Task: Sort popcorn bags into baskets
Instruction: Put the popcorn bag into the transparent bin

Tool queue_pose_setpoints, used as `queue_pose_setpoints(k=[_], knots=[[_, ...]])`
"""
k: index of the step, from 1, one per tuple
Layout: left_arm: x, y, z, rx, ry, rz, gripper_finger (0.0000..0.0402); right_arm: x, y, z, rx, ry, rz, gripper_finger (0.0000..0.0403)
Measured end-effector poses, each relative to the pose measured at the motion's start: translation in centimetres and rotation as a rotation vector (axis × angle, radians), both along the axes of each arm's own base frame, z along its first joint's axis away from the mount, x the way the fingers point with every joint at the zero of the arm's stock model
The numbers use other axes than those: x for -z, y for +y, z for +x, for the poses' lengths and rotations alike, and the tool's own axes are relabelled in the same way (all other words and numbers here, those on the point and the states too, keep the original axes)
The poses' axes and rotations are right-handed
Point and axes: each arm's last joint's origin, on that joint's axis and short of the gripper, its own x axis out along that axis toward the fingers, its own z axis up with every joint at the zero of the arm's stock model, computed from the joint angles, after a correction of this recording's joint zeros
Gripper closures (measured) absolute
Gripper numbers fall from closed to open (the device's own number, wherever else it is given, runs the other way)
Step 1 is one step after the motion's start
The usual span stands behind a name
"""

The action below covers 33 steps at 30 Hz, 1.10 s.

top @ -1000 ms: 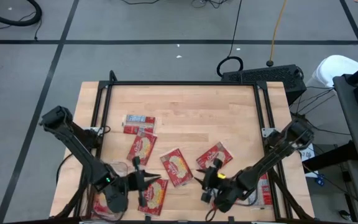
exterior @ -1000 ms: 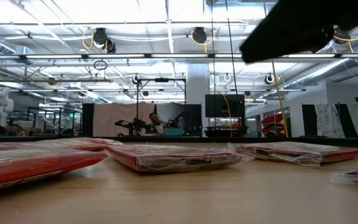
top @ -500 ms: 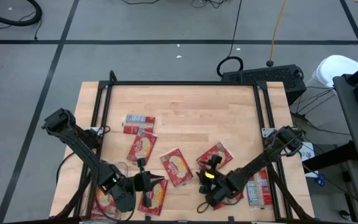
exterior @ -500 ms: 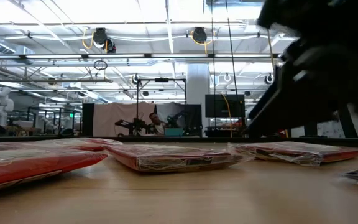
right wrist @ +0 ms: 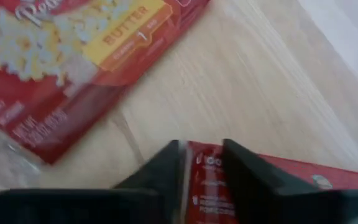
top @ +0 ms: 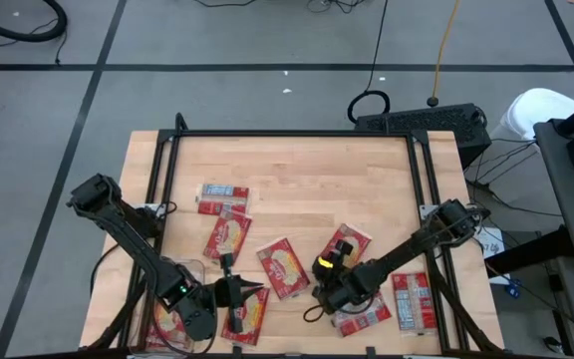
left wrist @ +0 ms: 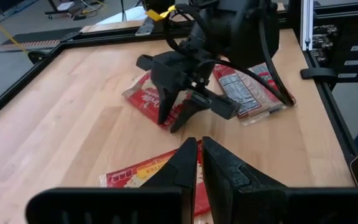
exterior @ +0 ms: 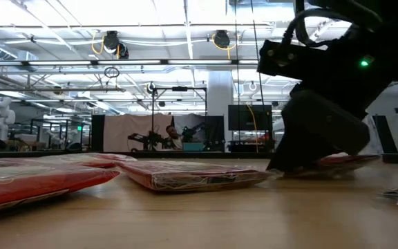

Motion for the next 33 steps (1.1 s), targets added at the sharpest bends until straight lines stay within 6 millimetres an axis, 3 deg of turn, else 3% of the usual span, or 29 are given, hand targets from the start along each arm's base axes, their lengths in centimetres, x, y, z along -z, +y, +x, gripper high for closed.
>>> queue_pose_setpoints(k=[3,5,10,18,25,33], knots=[[0.0,0.1,0.1,0.003,0.003,0.014,0.0371,0.1,0.7,-0.5,-0.025,0.011,-0.005,0.0374],[0.0,0.2,0.2,0.004,0.006,0.027,0.0371,0.1,1.2,-0.8,-0.043,0.013,-0.005,0.0393],[0.0,1.1,1.0,-0.024,0.009,0.04,0.0371,-0.3,2.8,-1.5,-0.11,-0.005,0.038,0.0393],[0.2,2.5,2.6,0.011,0.05,0.033,0.0361,-1.9,6.3,-2.1,-0.387,-0.093,0.062,0.0402],[2.4,1.0,4.7,0.113,0.01,0.106,0.0286,-3.6,8.6,-2.9,-0.556,-0.187,0.069,0.0402],[6.2,-1.2,7.3,0.329,-0.087,0.224,0.0186,-5.7,9.0,-3.2,-0.622,-0.258,0.051,0.0403]])
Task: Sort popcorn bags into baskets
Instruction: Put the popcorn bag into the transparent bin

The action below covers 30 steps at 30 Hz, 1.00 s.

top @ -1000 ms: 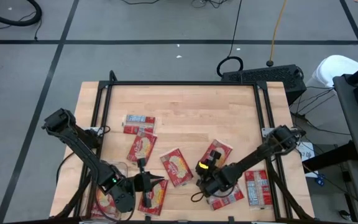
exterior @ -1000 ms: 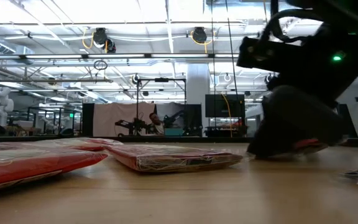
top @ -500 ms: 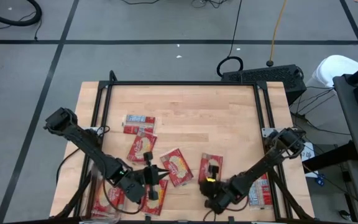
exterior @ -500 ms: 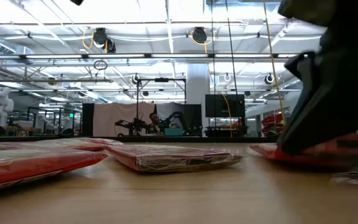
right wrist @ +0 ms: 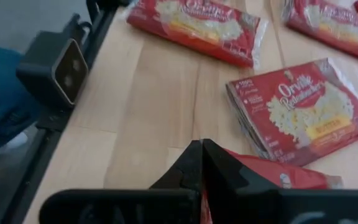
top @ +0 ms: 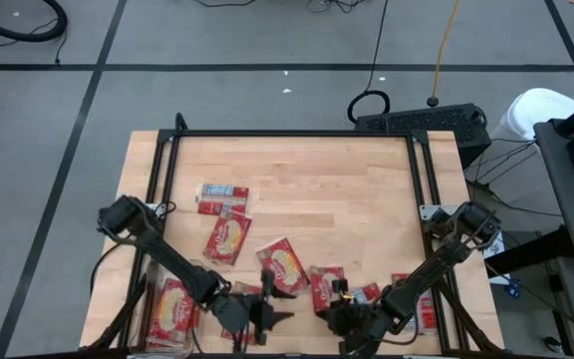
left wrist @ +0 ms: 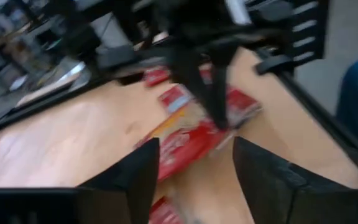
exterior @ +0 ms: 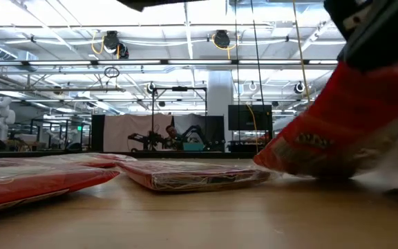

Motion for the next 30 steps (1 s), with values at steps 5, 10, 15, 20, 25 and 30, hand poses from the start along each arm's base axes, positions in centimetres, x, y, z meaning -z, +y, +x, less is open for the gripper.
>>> queue_pose_setpoints(k=[5,10,15,20,25,30], knots=[[1.5,0.2,0.9,0.02,-0.002,0.009,0.0151,-1.1,-0.2,-0.1,-0.017,-0.022,0.0,0.0403],[2.0,0.8,1.5,0.006,-0.001,0.006,0.0146,-2.5,-0.4,-0.3,-0.044,-0.052,-0.013,0.0403],[1.7,1.0,1.8,0.026,-0.026,0.008,0.016,-3.7,-0.8,-0.5,-0.064,-0.081,-0.026,0.0403],[1.8,1.5,2.2,0.011,-0.023,0.013,0.016,-4.6,-1.0,-0.7,-0.057,-0.114,-0.051,0.0403],[1.6,1.8,2.4,0.005,-0.033,-0.003,0.0124,-4.7,-1.2,-0.5,-0.054,-0.121,-0.08,0.0403],[1.8,2.5,3.0,0.027,-0.021,-0.037,0.0107,-4.7,-1.9,0.0,-0.034,-0.121,-0.084,0.0403]])
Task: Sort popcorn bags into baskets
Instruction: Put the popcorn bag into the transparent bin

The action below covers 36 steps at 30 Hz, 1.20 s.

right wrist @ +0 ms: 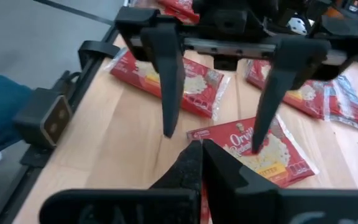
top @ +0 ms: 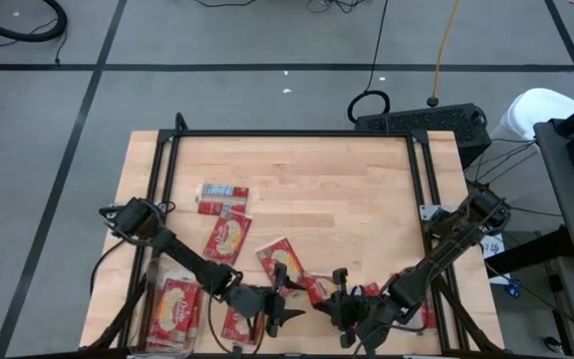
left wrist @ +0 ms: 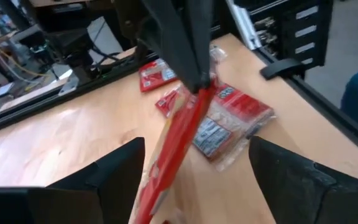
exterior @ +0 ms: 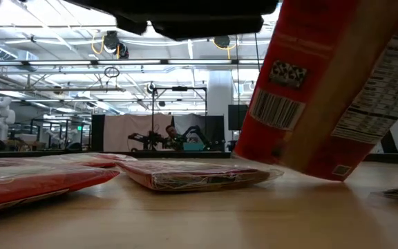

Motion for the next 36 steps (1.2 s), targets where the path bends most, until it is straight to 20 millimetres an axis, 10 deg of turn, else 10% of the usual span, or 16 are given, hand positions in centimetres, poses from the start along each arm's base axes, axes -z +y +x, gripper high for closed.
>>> queue_pose_setpoints(k=[23,36], knots=[[1.1,1.2,1.1,0.02,0.009,0.047,0.0371,-0.2,-1.7,1.6,0.04,-0.019,-0.019,0.0403],[1.2,1.5,1.2,-0.022,0.015,-0.029,0.0372,-3.5,-2.0,0.0,0.224,-0.158,0.14,0.0301]])
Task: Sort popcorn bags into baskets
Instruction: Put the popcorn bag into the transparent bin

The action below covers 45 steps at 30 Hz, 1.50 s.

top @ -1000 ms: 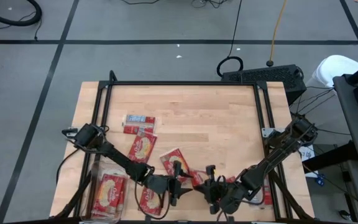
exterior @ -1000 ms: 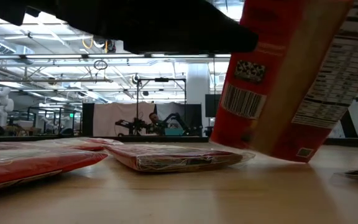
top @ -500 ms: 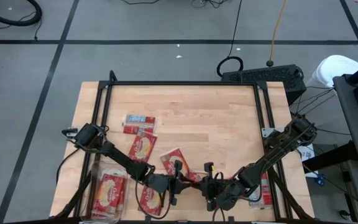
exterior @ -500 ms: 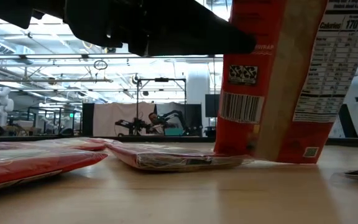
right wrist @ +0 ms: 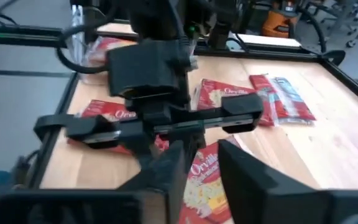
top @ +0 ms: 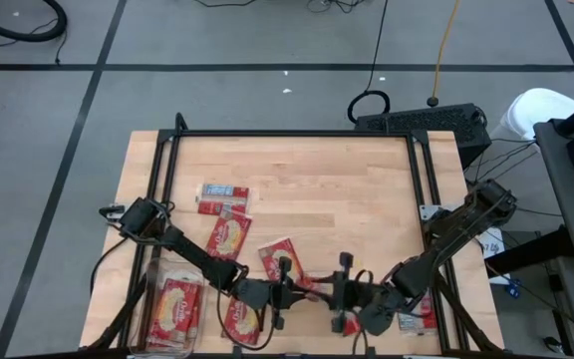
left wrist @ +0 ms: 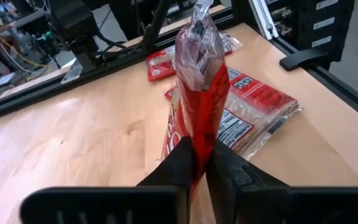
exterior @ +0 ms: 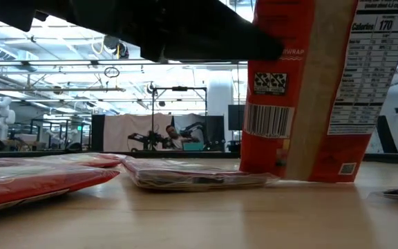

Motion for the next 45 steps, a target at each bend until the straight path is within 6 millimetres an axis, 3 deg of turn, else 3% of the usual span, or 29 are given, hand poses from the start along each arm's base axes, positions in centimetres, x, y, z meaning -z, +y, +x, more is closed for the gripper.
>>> queue_pose_setpoints(k=[8,16,22,29,32,39,45], knots=[[-0.1,0.1,0.0,-0.019,-0.001,-0.034,0.0371,-0.2,1.7,-2.5,-0.028,0.014,-0.007,0.0222],[-1.4,-1.1,-0.9,0.002,-0.042,0.038,0.0369,-0.1,3.3,-6.3,0.013,-0.011,-0.071,0.0217],[-2.8,-2.1,-2.0,-0.003,-0.064,0.085,0.0368,0.6,3.6,-7.6,0.03,0.02,-0.02,0.0217],[-4.5,-1.3,-2.0,-0.096,-0.092,-0.024,0.0367,3.1,3.4,-7.3,0.045,0.028,-0.031,0.0211],[-5.2,-0.6,-2.3,-0.149,-0.068,-0.088,0.0367,4.3,2.4,-6.6,0.102,0.02,-0.071,0.0206],[-5.6,3.4,-2.2,-0.471,0.023,-0.318,0.0367,4.8,0.5,-4.4,0.244,-0.064,-0.182,0.0204],[-4.7,6.4,-1.7,-0.701,0.03,-0.486,0.0367,4.7,-3.3,-1.1,0.383,-0.035,-0.267,0.0204]])
